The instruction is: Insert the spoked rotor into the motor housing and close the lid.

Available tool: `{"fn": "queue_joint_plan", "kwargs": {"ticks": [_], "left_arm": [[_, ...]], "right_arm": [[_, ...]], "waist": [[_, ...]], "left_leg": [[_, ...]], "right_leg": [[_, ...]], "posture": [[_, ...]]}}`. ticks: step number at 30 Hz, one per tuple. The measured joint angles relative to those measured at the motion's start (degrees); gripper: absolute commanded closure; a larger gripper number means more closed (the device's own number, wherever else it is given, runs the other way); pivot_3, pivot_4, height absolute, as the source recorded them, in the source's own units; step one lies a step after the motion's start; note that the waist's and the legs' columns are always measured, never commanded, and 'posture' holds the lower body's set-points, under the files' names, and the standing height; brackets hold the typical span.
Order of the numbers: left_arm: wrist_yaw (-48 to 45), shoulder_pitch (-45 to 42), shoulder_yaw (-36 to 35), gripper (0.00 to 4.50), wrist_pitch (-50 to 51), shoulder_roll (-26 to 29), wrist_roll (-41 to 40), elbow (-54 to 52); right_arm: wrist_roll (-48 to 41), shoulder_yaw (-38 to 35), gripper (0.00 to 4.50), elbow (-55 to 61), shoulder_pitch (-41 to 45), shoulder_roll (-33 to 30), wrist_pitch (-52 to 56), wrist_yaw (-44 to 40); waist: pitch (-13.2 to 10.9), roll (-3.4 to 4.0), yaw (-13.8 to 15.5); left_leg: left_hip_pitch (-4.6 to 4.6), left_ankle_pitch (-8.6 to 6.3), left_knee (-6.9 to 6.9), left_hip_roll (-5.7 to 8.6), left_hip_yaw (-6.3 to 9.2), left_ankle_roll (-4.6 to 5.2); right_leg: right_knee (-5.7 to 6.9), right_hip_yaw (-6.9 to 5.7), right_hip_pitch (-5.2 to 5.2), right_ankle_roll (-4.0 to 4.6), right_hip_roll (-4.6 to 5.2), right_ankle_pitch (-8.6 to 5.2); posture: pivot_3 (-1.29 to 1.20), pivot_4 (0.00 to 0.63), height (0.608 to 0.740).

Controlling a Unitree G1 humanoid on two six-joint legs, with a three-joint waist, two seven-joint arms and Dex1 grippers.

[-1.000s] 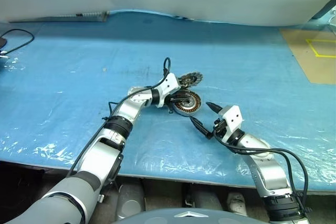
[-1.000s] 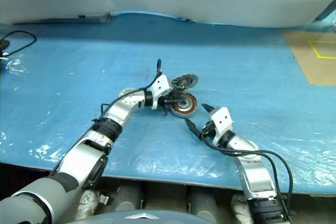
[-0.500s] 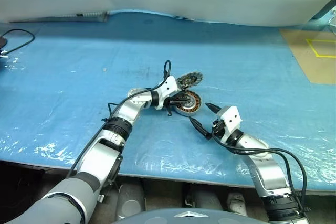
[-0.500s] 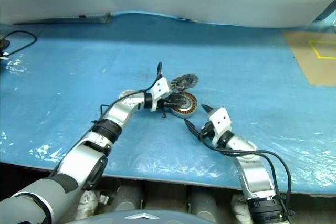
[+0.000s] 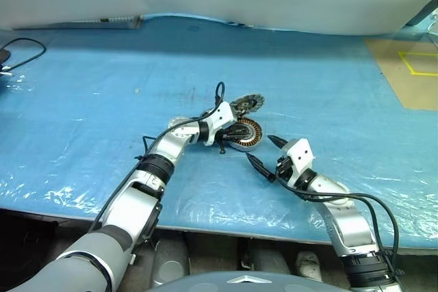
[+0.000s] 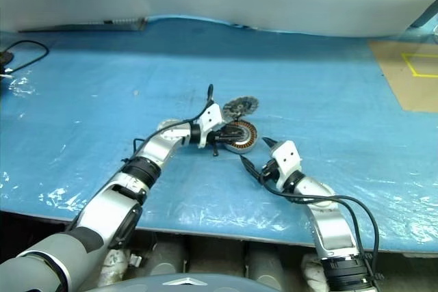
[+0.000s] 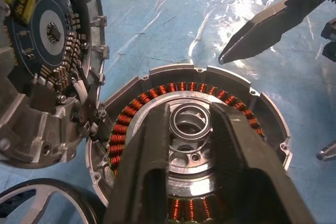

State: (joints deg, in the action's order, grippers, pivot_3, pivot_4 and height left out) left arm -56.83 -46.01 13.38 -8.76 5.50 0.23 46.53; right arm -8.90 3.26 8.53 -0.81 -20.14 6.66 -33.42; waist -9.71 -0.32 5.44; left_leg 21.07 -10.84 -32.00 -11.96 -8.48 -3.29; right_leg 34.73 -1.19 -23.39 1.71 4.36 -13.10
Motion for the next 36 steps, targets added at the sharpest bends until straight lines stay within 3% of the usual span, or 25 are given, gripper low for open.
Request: {"fn": "queue_joint_plan", "kwargs": {"ticks": [5, 8, 9, 18, 22, 25, 31, 36], "left_arm": [[-0.20, 0.08, -0.21, 0.75, 0.43, 0.20, -0.28, -0.31], [-0.46, 0.94, -0.27, 0.57, 1.00, 0.57, -0.63, -1.79], [-0.59, 1.25, -0.28, 1.29, 1.28, 0.65, -0.80, -2.29], [-3.48, 4.59, -0.42, 4.45, 6.12, 1.46, -4.67, -13.42], [-4.40, 7.26, -0.42, 4.48, 8.71, 2.08, -6.71, -18.16], [-4.27, 9.14, -0.59, 4.50, 9.63, 2.94, -8.12, -21.47], [-1.82, 14.48, -3.31, 4.50, 5.19, 4.47, -10.04, -26.23], [0.83, 21.43, -6.08, 4.50, 4.54, 7.28, -10.80, -29.78]], "right_arm": [[0.02, 0.04, 0.00, 0.00, 0.02, 0.00, 0.00, -0.01], [0.03, 0.05, 0.00, 0.00, 0.04, 0.00, -0.01, -0.02], [0.03, 0.05, 0.00, 0.00, 0.05, 0.00, -0.01, -0.03], [-0.23, 0.07, 0.00, -0.01, 0.89, 0.05, -0.01, -0.10], [-1.57, -1.01, 0.00, 0.03, 2.17, 0.05, 0.23, -0.16], [-2.59, -2.67, 0.61, 0.10, 2.90, -0.44, 0.66, -0.14], [-4.26, -4.69, 2.76, 1.94, 6.64, -2.81, 7.32, 0.22], [-7.13, -4.54, 4.48, 6.73, 11.38, -4.51, 20.77, 1.24]], "waist": [[0.00, 0.00, -0.01], [0.00, 0.00, -0.06], [0.00, 0.00, -0.05], [0.00, 0.00, -0.12], [0.00, 0.00, -0.12], [0.00, 0.01, -0.11], [0.00, 0.02, -0.43], [0.00, 0.05, -1.04]], "left_leg": [[0.01, 0.01, 0.00, -0.01, 0.01, 0.02], [0.02, 0.01, 0.01, -0.01, 0.01, 0.02], [0.02, 0.01, 0.01, -0.02, 0.01, 0.02], [0.02, 0.00, 0.00, -0.04, 0.01, 0.01], [0.02, 0.00, 0.00, -0.04, 0.00, 0.02], [0.02, -0.01, 0.00, -0.04, 0.00, 0.01], [-0.01, -0.01, 0.01, -0.07, -0.01, -0.01], [-0.01, -0.03, 0.03, -0.06, -0.01, -0.04]], "right_leg": [[0.00, -0.01, -0.01, 0.00, 0.00, 0.00], [-0.01, -0.02, -0.01, 0.00, -0.01, 0.00], [-0.01, -0.02, -0.02, 0.00, -0.01, 0.00], [0.00, -0.02, -0.02, 0.02, -0.01, -0.01], [0.00, -0.02, -0.02, 0.02, -0.01, -0.01], [0.00, -0.02, -0.02, 0.02, -0.01, -0.01], [0.00, -0.01, -0.02, 0.03, -0.05, -0.01], [-0.02, -0.02, -0.02, 0.02, -0.05, -0.01]], "posture": [[0.00, 0.150, 0.740], [0.00, 0.150, 0.740], [0.00, 0.150, 0.740], [0.00, 0.150, 0.740], [0.00, 0.150, 0.740], [0.00, 0.150, 0.740], [0.00, 0.150, 0.740], [0.00, 0.150, 0.740]]}}
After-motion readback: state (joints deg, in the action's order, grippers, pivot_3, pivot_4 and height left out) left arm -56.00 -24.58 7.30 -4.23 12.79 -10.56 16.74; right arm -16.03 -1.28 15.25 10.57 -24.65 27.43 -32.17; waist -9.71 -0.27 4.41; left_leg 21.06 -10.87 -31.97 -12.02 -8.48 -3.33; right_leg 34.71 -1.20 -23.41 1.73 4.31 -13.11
